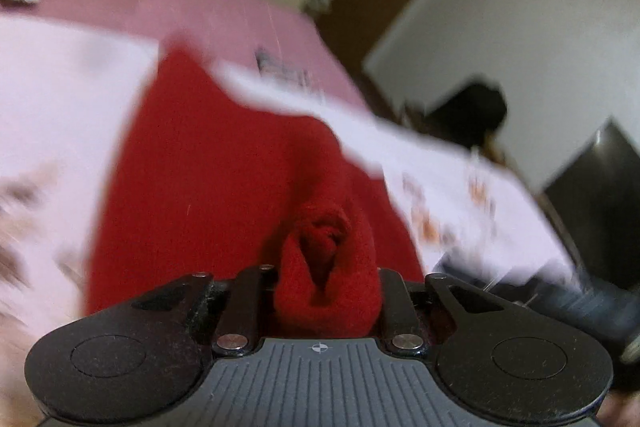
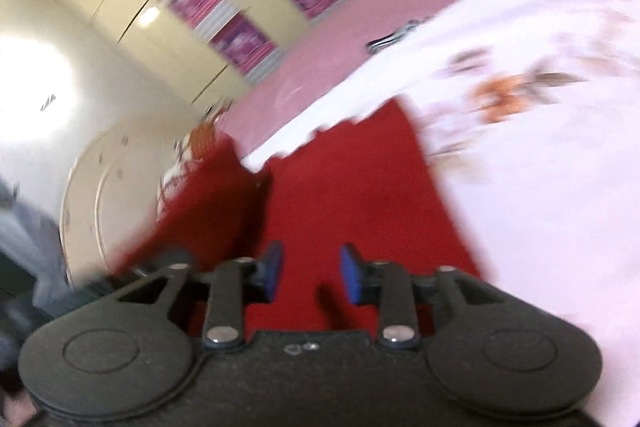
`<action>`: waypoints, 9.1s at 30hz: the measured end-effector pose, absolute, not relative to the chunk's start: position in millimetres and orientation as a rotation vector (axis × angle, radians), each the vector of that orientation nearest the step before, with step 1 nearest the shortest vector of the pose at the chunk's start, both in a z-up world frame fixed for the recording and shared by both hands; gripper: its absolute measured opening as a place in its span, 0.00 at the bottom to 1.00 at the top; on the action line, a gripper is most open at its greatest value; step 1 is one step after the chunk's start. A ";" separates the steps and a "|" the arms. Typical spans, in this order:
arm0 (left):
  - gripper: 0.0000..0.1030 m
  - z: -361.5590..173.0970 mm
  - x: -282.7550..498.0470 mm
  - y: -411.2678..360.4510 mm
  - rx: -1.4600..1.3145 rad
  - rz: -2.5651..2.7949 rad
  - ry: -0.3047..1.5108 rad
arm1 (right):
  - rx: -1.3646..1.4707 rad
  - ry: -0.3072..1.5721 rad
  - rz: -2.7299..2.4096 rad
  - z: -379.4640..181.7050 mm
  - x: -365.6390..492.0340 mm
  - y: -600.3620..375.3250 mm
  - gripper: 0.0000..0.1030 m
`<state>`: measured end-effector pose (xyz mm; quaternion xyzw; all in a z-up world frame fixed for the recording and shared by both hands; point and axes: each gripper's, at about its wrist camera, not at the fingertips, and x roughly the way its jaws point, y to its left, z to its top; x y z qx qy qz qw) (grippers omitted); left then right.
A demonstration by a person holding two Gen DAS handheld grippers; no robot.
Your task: Fold small clothes
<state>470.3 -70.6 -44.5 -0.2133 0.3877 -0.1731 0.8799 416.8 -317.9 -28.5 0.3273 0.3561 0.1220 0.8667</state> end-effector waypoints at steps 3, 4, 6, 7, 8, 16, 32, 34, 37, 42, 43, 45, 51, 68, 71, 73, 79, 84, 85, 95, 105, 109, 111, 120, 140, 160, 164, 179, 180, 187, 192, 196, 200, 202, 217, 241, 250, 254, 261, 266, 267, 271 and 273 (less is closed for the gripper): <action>0.83 -41.4 460.5 -82.4 -0.503 -0.509 0.788 | 0.722 0.731 0.248 -22.2 408.8 -340.4 0.56; 0.88 -35.0 456.6 -80.8 -0.536 -0.548 0.799 | 0.734 0.731 0.257 -21.2 407.4 -342.9 0.57; 0.88 -15.2 441.1 -66.6 -0.571 -0.607 0.754 | 0.746 0.737 0.285 -20.4 408.4 -341.8 0.58; 0.88 -6.5 435.9 -54.4 -0.572 -0.606 0.712 | 0.751 0.743 0.307 -21.2 409.5 -339.2 0.58; 0.88 1.6 433.6 -39.2 -0.574 -0.589 0.678 | 0.754 0.751 0.328 -22.0 410.7 -334.4 0.58; 0.82 -21.1 438.6 62.3 -0.524 -0.226 0.720 | 0.727 0.842 0.422 -39.8 430.1 -298.0 0.59; 0.80 -51.9 457.1 47.7 -0.514 -0.205 0.750 | 0.030 0.724 0.442 7.3 428.9 -199.0 0.15; 0.80 -44.8 461.2 41.5 -0.530 -0.228 0.720 | -0.027 0.644 0.435 24.2 420.1 -202.9 0.15; 0.80 -38.3 472.1 18.7 -0.467 -0.263 0.726 | -0.047 0.586 0.412 41.0 413.5 -224.0 0.15; 0.80 -54.6 479.0 -23.8 -0.322 -0.252 0.804 | 0.024 0.662 0.356 13.6 430.6 -271.2 0.15; 0.80 -57.8 478.5 -24.6 -0.344 -0.256 0.802 | 0.052 0.718 0.338 -2.6 437.6 -277.1 0.15; 0.80 -58.4 477.8 -23.1 -0.377 -0.258 0.810 | 0.091 0.772 0.321 -25.2 443.4 -282.9 0.16; 0.80 -55.2 476.4 -22.9 -0.351 -0.264 0.812 | 0.236 0.776 0.326 -29.7 445.1 -300.7 0.20; 0.80 -39.7 466.0 -23.5 -0.281 -0.240 0.800 | 0.266 0.748 0.185 -17.8 445.4 -320.7 0.37; 0.80 -26.7 449.3 -25.6 -0.236 -0.254 0.760 | 0.196 0.627 0.273 10.3 412.4 -315.7 0.24; 0.80 -29.1 443.8 -32.3 -0.213 -0.266 0.773 | 0.114 0.591 0.359 17.6 390.7 -301.1 0.22; 0.80 -50.1 420.7 -45.5 -0.137 -0.282 0.815 | -0.226 0.764 0.340 -25.3 369.0 -270.5 0.04; 0.80 -37.6 400.9 -30.7 -0.164 -0.279 0.793 | -0.184 0.738 0.336 -17.3 347.6 -282.3 0.07; 0.80 -32.4 396.5 -29.3 -0.159 -0.281 0.768 | -0.167 0.692 0.333 -8.1 344.5 -282.1 0.11; 0.80 -14.3 394.8 -24.8 -0.079 -0.278 0.741 | -0.232 0.785 0.266 -27.9 379.7 -275.3 0.16; 0.80 8.4 510.2 -57.1 -0.038 -0.340 0.655 | -0.001 0.653 0.238 6.9 485.8 -271.2 0.10; 0.80 -22.9 538.9 -72.1 0.019 -0.350 0.736 | -0.057 0.699 0.260 -14.2 510.6 -255.4 0.09; 0.84 -35.0 543.2 -64.0 -0.067 -0.333 0.737 | -0.075 0.758 0.247 -33.8 518.5 -254.8 0.09; 0.83 -8.8 567.4 -61.4 -0.073 -0.337 0.641 | -0.097 0.691 0.254 -8.8 527.1 -253.7 0.18; 0.84 0.3 527.9 -72.9 -0.005 -0.203 0.700 | -0.045 0.623 0.296 2.6 493.2 -271.3 0.35; 0.84 3.5 481.6 -25.1 -0.193 -0.237 0.777 | 0.237 0.774 0.332 -7.7 465.7 -330.0 0.81; 0.83 -20.2 487.3 17.1 -0.500 -0.339 0.880 | 0.574 0.878 0.416 -34.0 475.6 -377.1 0.81; 0.82 -39.6 523.3 2.6 -0.504 -0.534 0.986 | 0.669 1.011 0.620 -71.8 515.6 -363.9 0.76; 0.80 -35.4 525.2 -5.6 -0.452 -0.526 0.983 | 0.671 1.015 0.630 -73.1 520.7 -358.1 0.74; 0.66 -37.7 524.3 0.6 -0.484 -0.515 0.966 | 0.595 1.035 0.643 -68.3 527.9 -341.0 0.53; 0.66 -22.0 518.6 -46.3 -0.200 -0.448 0.897 | 0.529 0.980 0.579 -61.8 518.9 -316.7 0.50; 0.54 -8.9 513.9 -65.0 -0.106 -0.420 0.850 | 0.486 0.961 0.545 -53.4 511.8 -302.4 0.45; 0.46 3.1 509.3 -63.2 -0.080 -0.417 0.831 | 0.489 0.920 0.544 -44.5 499.2 -299.9 0.37; 0.45 11.5 505.2 -61.1 -0.081 -0.417 0.828 | 0.497 0.900 0.554 -39.2 494.8 -298.6 0.37; 0.44 66.9 449.3 2.8 -0.114 -0.360 0.769 | 0.403 0.849 0.648 14.2 470.9 -231.6 0.37; 0.49 -21.7 361.8 231.5 -0.367 -0.134 0.899 | 0.362 1.014 0.809 -49.1 436.0 -20.1 0.37; 0.82 -51.3 344.9 243.7 -0.383 -0.080 0.832 | 0.429 1.055 0.757 -71.4 448.6 -38.4 0.42; 0.84 -20.4 324.4 253.3 -0.284 0.009 0.769 | 0.317 0.940 0.618 -38.8 431.6 -58.1 0.70; 0.84 -7.0 343.9 209.2 -0.165 -0.091 0.721 | 0.143 0.806 0.663 0.4 415.3 -42.4 0.33; 0.85 -37.1 360.0 184.4 -0.057 -0.077 0.802 | -0.044 0.870 0.589 -31.2 418.5 -5.8 0.27; 0.85 -35.3 362.8 182.3 -0.049 -0.078 0.806 | -0.027 0.871 0.579 -34.9 420.2 -8.8 0.27; 0.85 -25.9 346.8 188.4 -0.053 -0.080 0.802 | -0.020 0.862 0.558 -29.2 418.5 -12.5 0.27; 0.85 -15.7 325.9 189.8 -0.060 -0.082 0.784 | -0.009 0.815 0.556 -17.7 406.2 -16.3 0.25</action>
